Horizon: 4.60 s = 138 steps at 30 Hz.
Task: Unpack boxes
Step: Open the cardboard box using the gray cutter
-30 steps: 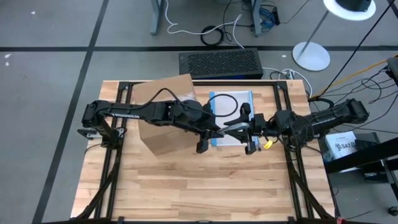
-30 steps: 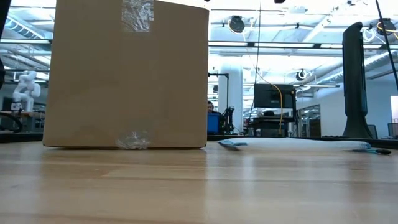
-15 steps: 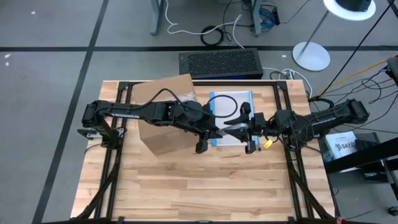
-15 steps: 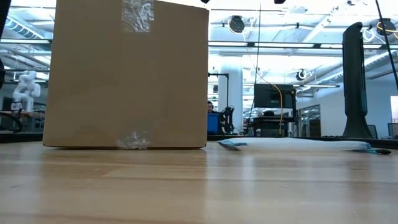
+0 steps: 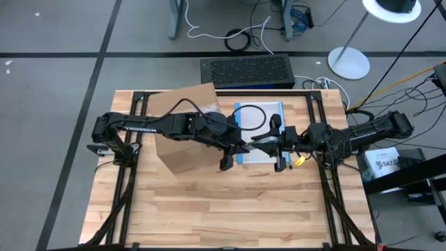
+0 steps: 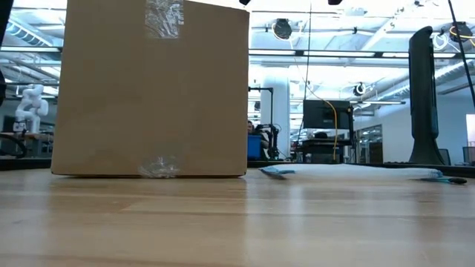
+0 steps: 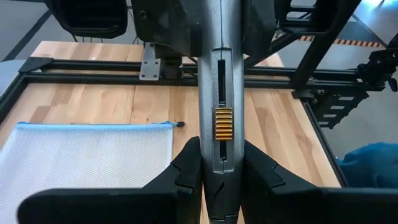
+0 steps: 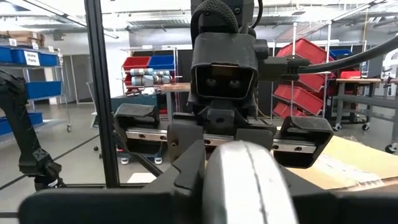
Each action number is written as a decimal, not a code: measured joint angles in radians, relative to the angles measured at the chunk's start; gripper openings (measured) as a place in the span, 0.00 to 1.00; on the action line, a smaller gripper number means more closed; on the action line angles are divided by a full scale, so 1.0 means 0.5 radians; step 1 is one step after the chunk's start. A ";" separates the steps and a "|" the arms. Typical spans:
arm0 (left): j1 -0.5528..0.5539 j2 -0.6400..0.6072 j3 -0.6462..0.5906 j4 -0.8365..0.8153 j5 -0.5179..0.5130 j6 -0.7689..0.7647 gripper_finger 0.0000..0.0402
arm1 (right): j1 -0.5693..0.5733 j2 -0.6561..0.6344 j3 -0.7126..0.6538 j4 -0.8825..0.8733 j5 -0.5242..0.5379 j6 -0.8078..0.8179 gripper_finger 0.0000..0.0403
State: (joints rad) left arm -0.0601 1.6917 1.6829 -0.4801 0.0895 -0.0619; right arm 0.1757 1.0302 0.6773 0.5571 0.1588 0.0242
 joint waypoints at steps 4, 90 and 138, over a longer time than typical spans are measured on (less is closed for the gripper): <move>-0.001 0.000 0.000 0.002 0.003 0.000 0.16 | 0.000 0.000 0.001 -0.005 -0.003 -0.001 0.19; -0.019 -0.661 -0.410 -0.348 -0.540 -0.203 0.42 | 0.639 -0.074 0.212 -0.123 0.798 -0.382 0.17; -0.809 -1.092 -0.680 -1.137 -0.901 -0.643 0.42 | -0.243 1.510 1.610 -0.367 -0.173 0.072 0.17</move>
State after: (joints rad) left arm -0.4644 1.1458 1.3428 -1.0485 -0.3612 -0.3835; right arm 0.0540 1.7852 1.4822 0.3734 0.0722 0.0600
